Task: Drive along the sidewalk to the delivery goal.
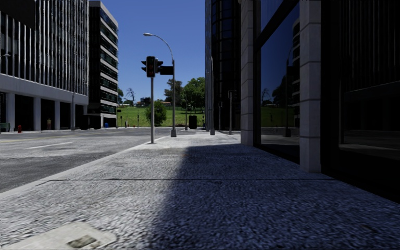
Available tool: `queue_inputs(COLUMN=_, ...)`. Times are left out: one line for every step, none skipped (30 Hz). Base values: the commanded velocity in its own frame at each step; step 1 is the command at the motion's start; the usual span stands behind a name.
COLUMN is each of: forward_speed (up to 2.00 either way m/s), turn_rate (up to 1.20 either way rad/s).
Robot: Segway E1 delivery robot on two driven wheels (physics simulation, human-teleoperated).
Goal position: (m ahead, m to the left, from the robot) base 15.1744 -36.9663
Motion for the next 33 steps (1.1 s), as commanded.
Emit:
queue_inputs(forward_speed=2.0, turn_rate=0.0)
queue_inputs(forward_speed=2.0, turn_rate=0.0)
queue_inputs(forward_speed=2.0, turn_rate=0.0)
queue_inputs(forward_speed=2.0, turn_rate=0.0)
queue_inputs(forward_speed=2.0, turn_rate=0.0)
queue_inputs(forward_speed=2.0, turn_rate=0.0)
queue_inputs(forward_speed=2.0, turn_rate=0.0)
queue_inputs(forward_speed=2.0, turn_rate=0.0)
queue_inputs(forward_speed=2.0, turn_rate=0.0)
queue_inputs(forward_speed=2.0, turn_rate=0.0)
queue_inputs(forward_speed=2.0, turn_rate=0.0)
queue_inputs(forward_speed=2.0, turn_rate=0.0)
queue_inputs(forward_speed=2.0, turn_rate=0.0)
queue_inputs(forward_speed=2.0, turn_rate=0.0)
queue_inputs(forward_speed=2.0, turn_rate=0.0)
queue_inputs(forward_speed=2.0, turn_rate=0.0)
queue_inputs(forward_speed=2.0, turn_rate=0.0)
queue_inputs(forward_speed=2.0, turn_rate=0.0)
queue_inputs(forward_speed=2.0, turn_rate=0.0)
queue_inputs(forward_speed=2.0, turn_rate=0.0)
queue_inputs(forward_speed=2.0, turn_rate=0.0)
queue_inputs(forward_speed=2.0, turn_rate=0.0)
queue_inputs(forward_speed=2.0, turn_rate=0.0)
queue_inputs(forward_speed=2.0, turn_rate=0.0)
queue_inputs(forward_speed=2.0, turn_rate=0.0)
queue_inputs(forward_speed=2.0, turn_rate=0.0)
queue_inputs(forward_speed=2.0, turn_rate=0.0)
queue_inputs(forward_speed=2.0, turn_rate=0.0)
queue_inputs(forward_speed=2.0, turn_rate=0.0)
queue_inputs(forward_speed=2.0, turn_rate=0.0)
queue_inputs(forward_speed=2.0, turn_rate=0.0)
queue_inputs(forward_speed=2.0, turn_rate=0.0)
queue_inputs(forward_speed=2.0, turn_rate=0.0)
